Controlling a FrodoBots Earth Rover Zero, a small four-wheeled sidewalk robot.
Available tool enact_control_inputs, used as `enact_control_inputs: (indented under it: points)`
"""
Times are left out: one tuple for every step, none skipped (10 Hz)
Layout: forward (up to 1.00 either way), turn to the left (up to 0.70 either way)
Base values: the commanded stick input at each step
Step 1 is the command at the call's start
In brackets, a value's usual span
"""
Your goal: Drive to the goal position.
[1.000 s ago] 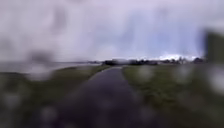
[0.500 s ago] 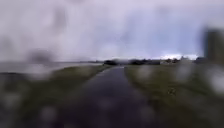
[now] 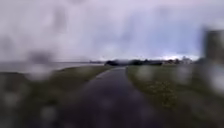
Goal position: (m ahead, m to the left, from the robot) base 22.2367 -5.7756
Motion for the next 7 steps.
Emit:
enact_control_inputs:
  points:
    - [0.70, 0.00]
    - [0.70, 0.00]
    - [0.70, 0.00]
    - [0.70, 0.00]
    - [0.70, 0.00]
    - [0.70, 0.00]
    - [0.70, 0.00]
